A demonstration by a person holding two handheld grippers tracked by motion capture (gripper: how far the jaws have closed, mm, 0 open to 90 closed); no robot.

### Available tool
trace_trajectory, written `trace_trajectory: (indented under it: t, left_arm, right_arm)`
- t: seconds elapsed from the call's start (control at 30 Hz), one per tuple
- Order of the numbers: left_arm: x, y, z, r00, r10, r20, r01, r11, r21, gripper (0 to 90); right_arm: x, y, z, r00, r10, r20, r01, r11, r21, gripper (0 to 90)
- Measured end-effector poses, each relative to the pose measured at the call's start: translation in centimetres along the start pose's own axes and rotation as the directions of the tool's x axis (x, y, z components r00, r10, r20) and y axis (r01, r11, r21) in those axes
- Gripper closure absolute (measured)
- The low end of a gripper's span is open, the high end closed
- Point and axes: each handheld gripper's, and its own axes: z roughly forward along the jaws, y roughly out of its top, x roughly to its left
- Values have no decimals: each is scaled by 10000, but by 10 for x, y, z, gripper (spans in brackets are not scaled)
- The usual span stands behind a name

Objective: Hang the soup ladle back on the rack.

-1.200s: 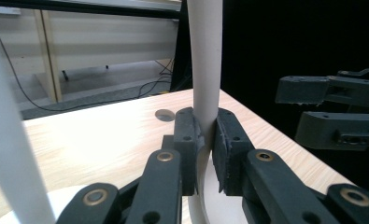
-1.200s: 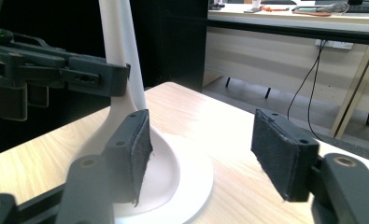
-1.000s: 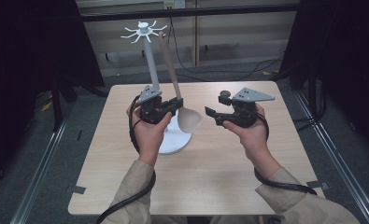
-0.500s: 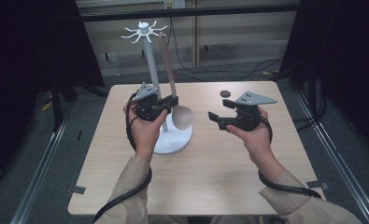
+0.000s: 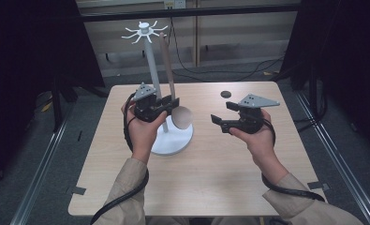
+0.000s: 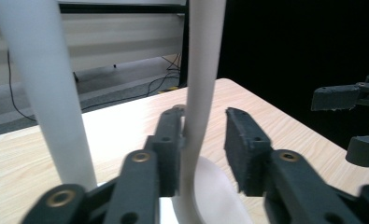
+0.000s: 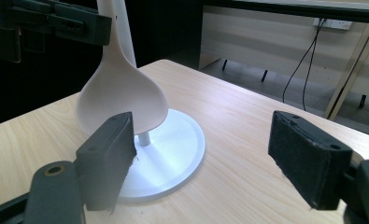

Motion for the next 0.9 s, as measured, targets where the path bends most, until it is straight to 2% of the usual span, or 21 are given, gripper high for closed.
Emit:
trace_trajectory:
  t: [0.1, 0.13, 0.27, 0.37, 0.47, 0.67, 0.8, 0.9]
  left_arm:
    - [0, -1, 1, 10000, -51, 48, 51, 10000, -35, 559]
    - [-1, -2, 0, 10000, 61, 3, -61, 10000, -55, 534]
    - [-1, -5, -4, 9999, 93, -146, -93, 10000, -5, 414]
    - [1, -7, -7, 10000, 48, -30, -48, 10000, 15, 344]
    - [2, -9, -10, 10000, 42, 39, -43, 9999, 93, 309]
    - [1, -15, -18, 9997, 128, -191, -128, 9999, 22, 185]
    - [1, -21, -23, 9991, 334, -268, -330, 9993, 170, 147]
    - [2, -24, -25, 9992, 228, -322, -222, 9995, 203, 137]
  right_arm:
    - [0, -1, -2, 10000, 33, -10, -33, 10000, -1, 228]
    - [-1, -2, -3, 10000, 17, 29, -17, 10000, 10, 227]
    - [-2, -3, -4, 10000, 19, -9, -19, 10000, 9, 224]
    - [-3, -4, -4, 10000, 46, -17, -46, 10000, 8, 221]
    - [-3, -5, -5, 10000, 26, -21, -26, 10000, 44, 220]
    - [-4, -8, -7, 10000, 7, -11, -7, 9999, 120, 213]
    - [-4, -10, -8, 10000, -42, -7, 42, 9998, 190, 208]
    - [-4, -11, -9, 10000, -57, -12, 57, 9998, 205, 207]
